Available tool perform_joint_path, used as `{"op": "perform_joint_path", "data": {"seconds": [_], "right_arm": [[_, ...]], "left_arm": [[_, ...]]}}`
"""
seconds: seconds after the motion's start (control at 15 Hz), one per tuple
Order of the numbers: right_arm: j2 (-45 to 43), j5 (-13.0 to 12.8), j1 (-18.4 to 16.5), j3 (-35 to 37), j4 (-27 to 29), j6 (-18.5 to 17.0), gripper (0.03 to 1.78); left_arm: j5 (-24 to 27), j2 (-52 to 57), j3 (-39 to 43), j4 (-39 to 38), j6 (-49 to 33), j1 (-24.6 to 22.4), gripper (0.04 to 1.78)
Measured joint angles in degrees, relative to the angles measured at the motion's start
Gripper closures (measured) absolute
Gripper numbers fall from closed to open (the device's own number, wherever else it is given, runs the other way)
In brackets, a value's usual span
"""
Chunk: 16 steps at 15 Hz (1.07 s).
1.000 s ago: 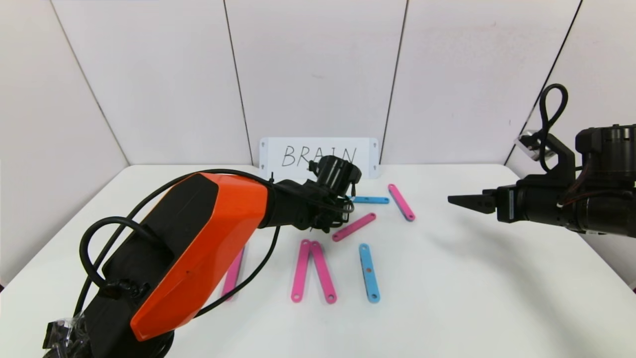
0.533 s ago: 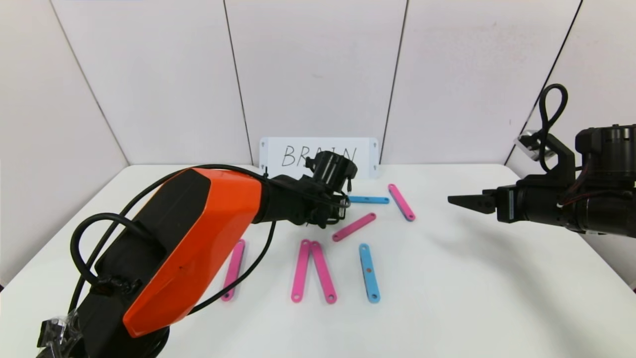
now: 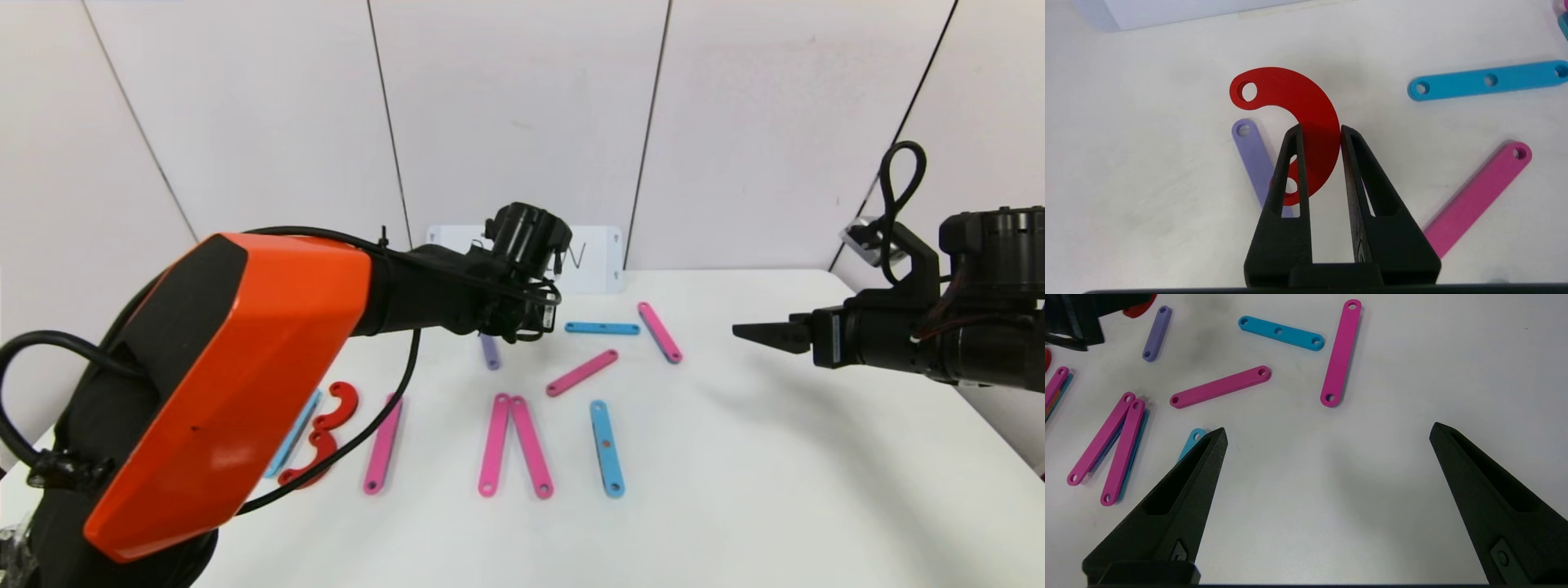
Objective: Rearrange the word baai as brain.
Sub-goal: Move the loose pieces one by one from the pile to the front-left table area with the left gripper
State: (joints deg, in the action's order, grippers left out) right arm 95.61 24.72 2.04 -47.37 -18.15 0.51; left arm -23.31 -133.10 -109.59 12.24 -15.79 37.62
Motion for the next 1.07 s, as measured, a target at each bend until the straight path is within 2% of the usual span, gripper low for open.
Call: {"op": "perform_joint_path", "data": {"seconds": [0.27, 0.6, 0.8, 1.07], "right_arm": [[0.0, 0.0, 0.1, 0.1, 0.0, 0.0, 0.08], [0.2, 0.0, 0.4, 0.2, 0.0, 0.1, 0.08], [0.3, 0.0, 0.5, 0.2, 0.0, 0.1, 0.08], [0.3, 0.0, 0.5, 0.3, 0.0, 0.1, 0.08]], "left_arm": [[0.3, 7.9, 8.9, 6.1, 0.1, -0.3, 1.52], [0.6, 16.3, 22.7, 6.3, 0.8, -1.4, 1.52], [1.0, 19.2, 28.2, 6.0, 0.8, -1.6, 1.52], [4.9, 21.2, 33.5, 5.6, 0.9, -1.9, 1.52]]}}
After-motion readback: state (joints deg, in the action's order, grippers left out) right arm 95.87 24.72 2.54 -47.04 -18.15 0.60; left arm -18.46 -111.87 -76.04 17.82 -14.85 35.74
